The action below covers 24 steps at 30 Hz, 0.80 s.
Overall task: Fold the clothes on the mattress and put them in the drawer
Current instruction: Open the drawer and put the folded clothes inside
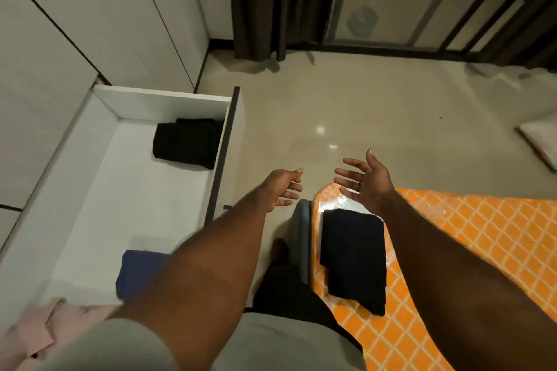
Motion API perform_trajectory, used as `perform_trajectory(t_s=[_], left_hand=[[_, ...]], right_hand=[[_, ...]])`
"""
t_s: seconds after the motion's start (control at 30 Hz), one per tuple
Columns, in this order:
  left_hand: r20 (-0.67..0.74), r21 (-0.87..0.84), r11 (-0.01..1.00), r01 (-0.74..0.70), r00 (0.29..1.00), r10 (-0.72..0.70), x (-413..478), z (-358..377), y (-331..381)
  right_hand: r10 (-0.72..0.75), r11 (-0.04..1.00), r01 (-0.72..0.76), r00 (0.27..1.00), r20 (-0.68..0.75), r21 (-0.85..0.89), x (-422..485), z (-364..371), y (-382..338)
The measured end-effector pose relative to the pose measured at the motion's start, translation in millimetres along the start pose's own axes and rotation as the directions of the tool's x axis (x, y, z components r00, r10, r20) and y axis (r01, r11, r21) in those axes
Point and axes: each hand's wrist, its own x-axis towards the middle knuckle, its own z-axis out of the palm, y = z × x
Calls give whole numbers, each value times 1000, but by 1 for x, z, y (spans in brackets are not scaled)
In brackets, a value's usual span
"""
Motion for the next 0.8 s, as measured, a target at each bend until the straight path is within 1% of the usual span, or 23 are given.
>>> perform_trajectory(t_s=[0.13,0.3,0.53,0.6,0.7,0.8], left_hand=[[11,56,996,65,998,-65,13,28,-22],[-33,145,982,118,993,-114,42,62,-54],[-23,169,964,203,979,-202,96,110,-110],[-31,179,962,206,978,-204,104,123,-118],[-14,163,959,233,972,-233,124,141,-133],[14,158,953,257,965,-263,154,153,-154]], right_hand=[[62,996,-59,997,-46,60,-1,-27,39],[133,986,-119,984,-116,118,6,-60,84],[198,976,-174,961,-195,129,23,-110,138],[202,976,-172,945,-256,133,28,-121,149],[183,982,-146,902,-391,124,39,-136,162],[152,988,-114,870,-470,108,49,-147,170]])
